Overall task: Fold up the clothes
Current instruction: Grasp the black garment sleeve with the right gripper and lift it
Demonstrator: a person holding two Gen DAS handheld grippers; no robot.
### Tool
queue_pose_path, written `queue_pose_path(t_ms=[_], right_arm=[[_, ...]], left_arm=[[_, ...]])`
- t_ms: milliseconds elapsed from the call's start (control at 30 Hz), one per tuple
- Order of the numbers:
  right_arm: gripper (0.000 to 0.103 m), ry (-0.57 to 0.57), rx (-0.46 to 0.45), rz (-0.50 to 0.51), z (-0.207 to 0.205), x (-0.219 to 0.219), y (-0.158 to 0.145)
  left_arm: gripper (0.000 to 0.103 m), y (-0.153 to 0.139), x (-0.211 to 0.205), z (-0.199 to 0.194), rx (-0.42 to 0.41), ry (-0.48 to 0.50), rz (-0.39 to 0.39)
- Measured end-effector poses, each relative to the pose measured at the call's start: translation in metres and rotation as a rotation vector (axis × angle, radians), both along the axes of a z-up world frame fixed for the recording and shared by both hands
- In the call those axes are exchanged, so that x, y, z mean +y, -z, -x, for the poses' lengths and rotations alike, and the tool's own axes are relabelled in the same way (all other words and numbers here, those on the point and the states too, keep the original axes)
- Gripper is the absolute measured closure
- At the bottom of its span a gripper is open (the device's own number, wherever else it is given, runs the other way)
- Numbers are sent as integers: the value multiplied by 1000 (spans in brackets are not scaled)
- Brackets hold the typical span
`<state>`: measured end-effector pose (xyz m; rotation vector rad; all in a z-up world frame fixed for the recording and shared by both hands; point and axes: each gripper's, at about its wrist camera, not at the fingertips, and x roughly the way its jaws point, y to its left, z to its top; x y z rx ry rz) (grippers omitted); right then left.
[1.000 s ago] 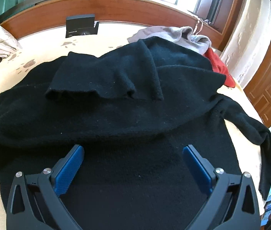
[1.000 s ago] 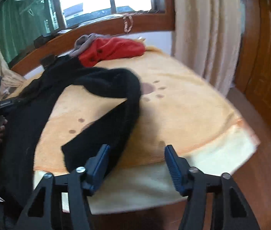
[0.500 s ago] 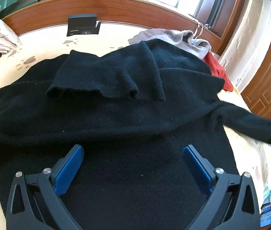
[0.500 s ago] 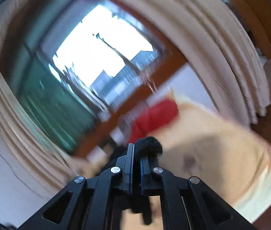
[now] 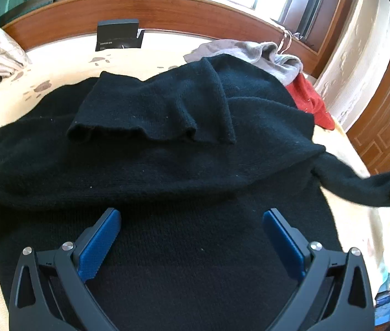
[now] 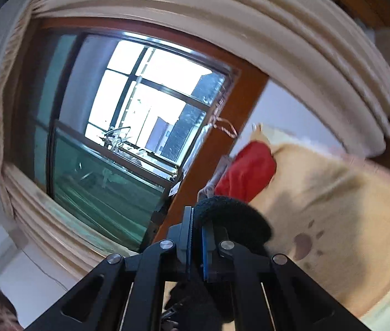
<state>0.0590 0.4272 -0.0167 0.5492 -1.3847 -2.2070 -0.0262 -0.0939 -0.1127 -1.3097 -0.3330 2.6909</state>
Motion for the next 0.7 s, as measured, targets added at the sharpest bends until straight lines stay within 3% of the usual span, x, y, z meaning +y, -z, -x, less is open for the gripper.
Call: queue_pose_path(t_ms=[167,333,433,567,633,700], right_arm=[[97,-98,79,-31,34,-54,-38],[97,-302,171,-118,76,-164,-83],[97,-441,186,-184,107,-245,-90],[96,-682,154,-306,143,-360,-69],[88,-789,105,-397,158,-413,-46],[63,-868,52,-483,162,-447,-22]], left_arm=[[0,-12,-19,-5,1,-16,-116],[0,-28,-51,-14,50,-81,-159],[0,-33,-79,-24,75,-146,-193],[0,-34,-119,-42,107,-247,-218],[0,-31,-134,-48,112,-285,-223],[0,-24,-149,-53,98,-320,-226]])
